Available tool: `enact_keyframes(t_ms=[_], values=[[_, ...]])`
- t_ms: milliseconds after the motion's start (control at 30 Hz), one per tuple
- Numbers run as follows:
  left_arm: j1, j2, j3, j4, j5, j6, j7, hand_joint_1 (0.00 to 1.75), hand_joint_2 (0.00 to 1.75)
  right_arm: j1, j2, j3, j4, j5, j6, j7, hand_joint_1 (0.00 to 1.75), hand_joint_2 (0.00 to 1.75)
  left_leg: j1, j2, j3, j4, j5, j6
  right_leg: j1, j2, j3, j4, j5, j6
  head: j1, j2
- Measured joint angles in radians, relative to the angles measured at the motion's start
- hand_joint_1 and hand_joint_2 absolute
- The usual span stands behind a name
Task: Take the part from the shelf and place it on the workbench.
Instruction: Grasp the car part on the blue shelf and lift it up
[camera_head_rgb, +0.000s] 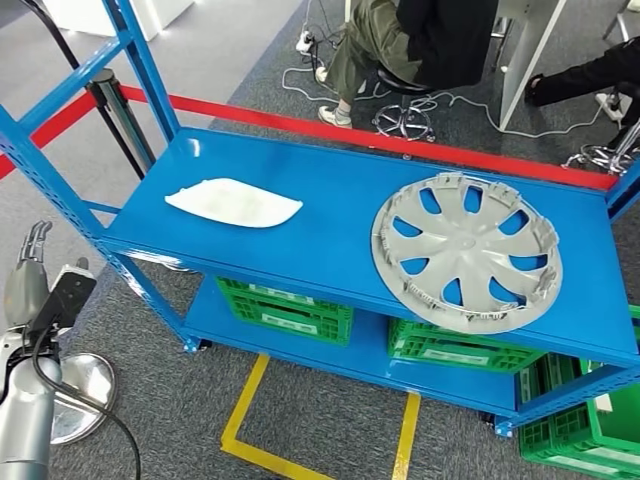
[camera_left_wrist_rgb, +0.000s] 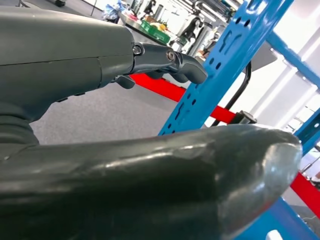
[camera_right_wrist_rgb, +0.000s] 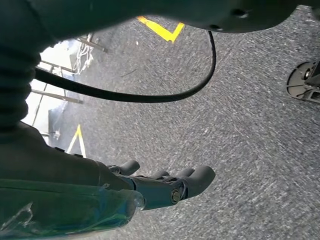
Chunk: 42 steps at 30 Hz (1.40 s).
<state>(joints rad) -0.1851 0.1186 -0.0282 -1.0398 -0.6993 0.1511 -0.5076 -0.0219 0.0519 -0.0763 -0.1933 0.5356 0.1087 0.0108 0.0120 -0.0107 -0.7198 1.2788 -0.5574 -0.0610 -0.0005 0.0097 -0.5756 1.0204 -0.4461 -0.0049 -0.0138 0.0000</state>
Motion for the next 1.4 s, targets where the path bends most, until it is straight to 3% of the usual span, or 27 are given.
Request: enact_keyframes(t_ms=[33, 100, 167, 233, 333, 400, 467, 500, 533, 600, 667, 733, 800, 867, 933, 1000, 1033, 1067, 1133, 1200, 1233, 1300, 1367, 1400], values=[[0.001, 0.000, 0.000, 0.001, -0.001, 0.000, 0.001, 0.00, 0.00, 0.001, 0.000, 0.000, 0.000, 0.000, 0.001, 0.000, 0.00, 0.00, 0.001, 0.000, -0.004, -0.016, 0.032, 0.000, -0.001, 0.001, 0.009, 0.000, -0.007, 0.001, 0.000, 0.000], [0.001, 0.002, -0.001, 0.003, -0.002, 0.000, 0.002, 0.00, 0.00, 0.003, 0.001, 0.000, 0.001, 0.000, 0.004, 0.000, 0.00, 0.00, 0.005, -0.009, 0.035, -0.132, 0.125, -0.003, -0.003, 0.009, 0.027, 0.000, -0.023, 0.010, 0.000, 0.000], [0.003, 0.002, -0.003, 0.004, -0.003, 0.000, 0.005, 0.00, 0.00, -0.002, 0.001, 0.000, 0.001, 0.000, 0.007, -0.001, 0.00, 0.00, 0.010, -0.030, 0.084, -0.244, 0.166, 0.000, -0.002, 0.021, 0.033, 0.002, -0.038, 0.022, -0.001, 0.000], [0.005, 0.001, -0.005, 0.006, -0.004, 0.000, 0.008, 0.00, 0.00, -0.007, 0.001, 0.000, 0.002, 0.000, 0.010, -0.002, 0.00, 0.00, 0.011, -0.036, 0.102, -0.279, 0.153, 0.016, 0.001, 0.031, 0.038, 0.000, -0.042, 0.034, -0.001, 0.000], [0.003, 0.000, -0.009, 0.006, -0.006, 0.001, 0.009, 0.00, 0.00, -0.005, 0.001, 0.000, 0.002, 0.000, 0.011, -0.004, 0.00, 0.00, 0.012, -0.016, 0.118, -0.282, 0.140, 0.042, 0.000, 0.026, 0.035, 0.023, -0.056, 0.048, 0.002, 0.000], [0.004, -0.001, -0.013, 0.006, -0.010, 0.002, 0.009, 0.00, 0.00, -0.006, 0.002, 0.000, 0.002, 0.001, 0.011, -0.009, 0.00, 0.00, 0.010, -0.002, 0.135, -0.283, 0.129, 0.054, 0.000, 0.008, -0.020, 0.125, -0.100, 0.054, 0.005, 0.000], [0.005, -0.002, -0.018, 0.006, -0.012, 0.002, 0.010, 0.00, 0.00, -0.006, 0.002, 0.000, 0.002, 0.002, 0.011, -0.012, 0.00, 0.00, 0.004, 0.012, 0.149, -0.283, 0.115, 0.059, 0.000, 0.000, -0.104, 0.252, -0.142, 0.055, 0.006, 0.000], [0.006, -0.003, -0.020, 0.006, -0.013, 0.002, 0.010, 0.00, 0.00, -0.004, 0.003, 0.000, 0.002, 0.003, 0.011, -0.012, 0.00, 0.00, 0.002, 0.019, 0.158, -0.283, 0.106, 0.060, 0.000, -0.001, -0.133, 0.283, -0.140, 0.053, 0.006, 0.000], [0.007, -0.004, -0.021, 0.006, -0.013, 0.002, 0.010, 0.00, 0.00, -0.002, 0.003, 0.000, 0.002, 0.003, 0.011, -0.012, 0.00, 0.00, -0.001, 0.026, 0.170, -0.283, 0.098, 0.060, 0.001, -0.002, -0.145, 0.277, -0.117, 0.050, 0.007, 0.000], [0.006, -0.005, -0.022, 0.006, -0.014, 0.001, 0.010, 0.00, 0.00, 0.003, 0.003, 0.000, 0.003, 0.004, 0.011, -0.014, 0.00, 0.00, -0.004, 0.041, 0.199, -0.284, 0.077, 0.059, 0.006, -0.018, -0.117, 0.165, -0.022, 0.037, 0.007, 0.000], [0.006, -0.006, -0.023, 0.007, -0.014, 0.000, 0.011, 0.00, 0.00, 0.003, 0.003, 0.000, 0.004, 0.005, 0.011, -0.016, 0.00, 0.00, -0.008, 0.056, 0.223, -0.285, 0.058, 0.051, 0.018, -0.055, -0.080, 0.053, 0.037, 0.023, 0.007, 0.000], [0.004, -0.007, -0.025, 0.007, -0.016, -0.003, 0.014, 0.00, 0.00, -0.001, 0.005, -0.001, 0.005, 0.006, 0.013, -0.018, 0.00, 0.00, -0.012, 0.071, 0.237, -0.286, 0.048, 0.040, 0.026, -0.067, -0.072, 0.020, 0.041, 0.012, 0.006, 0.000], [0.001, -0.008, -0.029, 0.007, -0.021, -0.009, 0.017, 0.00, 0.00, -0.003, 0.006, -0.003, 0.005, 0.008, 0.016, -0.019, 0.00, 0.00, -0.013, 0.076, 0.245, -0.282, 0.043, 0.031, 0.022, -0.045, -0.062, 0.013, 0.046, 0.003, 0.006, 0.000], [-0.002, -0.008, -0.041, 0.007, -0.033, -0.019, 0.022, 0.00, 0.87, -0.004, 0.006, -0.005, 0.005, 0.011, 0.018, -0.022, 0.00, 0.00, -0.011, 0.053, 0.225, -0.236, 0.025, 0.022, 0.015, -0.029, -0.048, 0.007, 0.047, -0.004, 0.004, 0.000], [0.001, -0.009, -0.060, 0.006, -0.054, -0.032, 0.030, 0.00, 1.75, -0.008, 0.006, -0.006, 0.006, 0.015, 0.018, -0.028, 0.00, 0.00, -0.009, 0.028, 0.151, -0.118, -0.024, 0.014, 0.010, -0.013, -0.042, 0.003, 0.044, -0.010, 0.002, 0.000], [0.011, -0.011, -0.090, 0.000, -0.090, -0.041, 0.042, 0.00, 1.75, -0.010, 0.007, -0.007, 0.006, 0.019, 0.018, -0.035, 0.00, 0.00, -0.007, 0.021, 0.070, -0.018, -0.057, 0.009, 0.008, 0.003, -0.038, 0.003, 0.038, -0.012, 0.001, 0.000], [0.017, -0.012, -0.111, -0.007, -0.113, -0.043, 0.052, 0.00, 1.75, -0.008, 0.007, -0.008, 0.006, 0.020, 0.018, -0.037, 0.00, 0.00, -0.006, 0.021, 0.049, -0.011, -0.044, 0.007, 0.007, 0.009, -0.033, 0.003, 0.034, -0.010, 0.002, 0.000], [0.021, -0.012, -0.133, -0.015, -0.136, -0.044, 0.063, 0.00, 1.75, -0.007, 0.007, -0.009, 0.006, 0.021, 0.019, -0.038, 0.00, 0.00, -0.005, 0.021, 0.044, -0.035, -0.010, 0.006, 0.006, 0.013, -0.028, 0.003, 0.030, -0.007, 0.002, 0.000], [0.024, -0.012, -0.182, -0.034, -0.177, -0.052, 0.090, 0.00, 1.75, -0.006, 0.008, -0.013, 0.006, 0.024, 0.020, -0.041, 0.00, 0.00, 0.000, 0.020, 0.070, -0.150, 0.092, 0.001, 0.004, 0.019, -0.016, 0.004, 0.020, 0.003, 0.002, 0.000], [0.023, -0.006, -0.229, -0.045, -0.198, -0.079, 0.111, 0.00, 1.75, -0.007, 0.008, -0.015, 0.006, 0.030, 0.021, -0.044, 0.00, 0.00, 0.004, 0.019, 0.095, -0.250, 0.143, 0.008, 0.005, 0.024, -0.012, 0.011, 0.010, 0.015, 0.001, 0.000], [0.023, 0.001, -0.254, -0.047, -0.201, -0.097, 0.113, 0.00, 1.75, -0.007, 0.008, -0.016, 0.006, 0.034, 0.022, -0.045, 0.00, 0.00, 0.005, 0.018, 0.100, -0.271, 0.149, 0.014, 0.007, 0.025, -0.014, 0.014, 0.005, 0.020, 0.000, 0.000], [0.027, 0.020, -0.304, -0.055, -0.196, -0.116, 0.098, 0.00, 1.75, -0.006, 0.007, -0.020, 0.006, 0.040, 0.023, -0.046, 0.00, 0.00, 0.005, 0.016, 0.102, -0.276, 0.153, 0.023, 0.009, 0.024, -0.015, 0.014, -0.005, 0.010, 0.004, 0.000], [0.036, 0.038, -0.343, -0.071, -0.192, -0.107, 0.073, 0.00, 1.75, -0.004, 0.007, -0.023, 0.006, 0.042, 0.023, -0.045, 0.00, 0.00, 0.004, 0.014, 0.103, -0.276, 0.155, 0.026, 0.010, 0.022, -0.014, 0.011, -0.008, -0.015, 0.008, 0.000], [0.043, 0.047, -0.358, -0.083, -0.191, -0.097, 0.061, 0.00, 1.75, -0.004, 0.007, -0.023, 0.006, 0.043, 0.023, -0.045, 0.00, 0.00, 0.003, 0.013, 0.103, -0.276, 0.154, 0.029, 0.010, 0.021, -0.013, 0.009, -0.006, -0.020, 0.009, 0.000]])
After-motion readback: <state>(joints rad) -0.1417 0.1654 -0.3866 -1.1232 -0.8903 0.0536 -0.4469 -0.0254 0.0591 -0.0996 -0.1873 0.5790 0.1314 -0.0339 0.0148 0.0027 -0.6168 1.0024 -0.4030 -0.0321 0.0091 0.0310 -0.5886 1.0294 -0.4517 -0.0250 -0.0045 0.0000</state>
